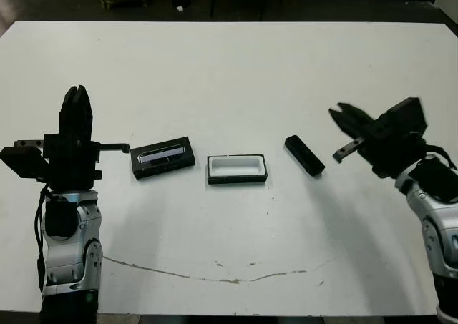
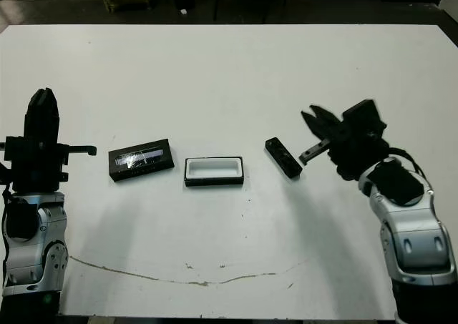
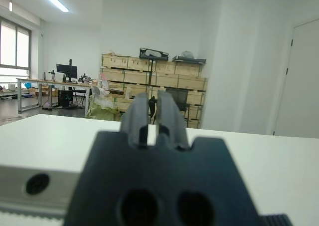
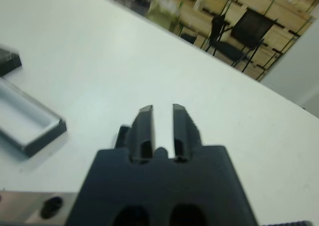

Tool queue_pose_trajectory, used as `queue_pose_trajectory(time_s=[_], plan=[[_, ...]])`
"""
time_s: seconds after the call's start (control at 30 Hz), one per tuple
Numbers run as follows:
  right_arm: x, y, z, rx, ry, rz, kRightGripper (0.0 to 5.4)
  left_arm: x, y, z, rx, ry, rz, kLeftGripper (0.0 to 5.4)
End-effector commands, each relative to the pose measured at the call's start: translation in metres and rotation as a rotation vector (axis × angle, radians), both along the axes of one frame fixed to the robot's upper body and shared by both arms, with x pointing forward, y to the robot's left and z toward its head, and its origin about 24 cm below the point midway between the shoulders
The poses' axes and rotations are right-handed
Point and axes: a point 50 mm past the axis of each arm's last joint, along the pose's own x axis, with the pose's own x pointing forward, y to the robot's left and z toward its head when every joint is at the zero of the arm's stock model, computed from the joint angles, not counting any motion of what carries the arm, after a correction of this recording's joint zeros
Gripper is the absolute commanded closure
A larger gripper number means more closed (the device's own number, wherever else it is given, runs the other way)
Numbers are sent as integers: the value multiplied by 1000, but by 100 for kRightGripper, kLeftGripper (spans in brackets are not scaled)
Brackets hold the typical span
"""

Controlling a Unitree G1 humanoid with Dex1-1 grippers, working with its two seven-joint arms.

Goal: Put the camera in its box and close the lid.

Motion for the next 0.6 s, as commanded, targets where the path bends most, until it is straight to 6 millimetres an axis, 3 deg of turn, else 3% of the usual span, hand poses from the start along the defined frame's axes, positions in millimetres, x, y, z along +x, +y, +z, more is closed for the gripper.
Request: queue_pose_trajectory(time_s=[0.03,0.6], plan=[[-3,-2,-9,-56,70,19,440,-1,2,-6,3,33,11,540],[2,2,-11,-102,159,83,64,-2,2,-8,-5,38,7,540]])
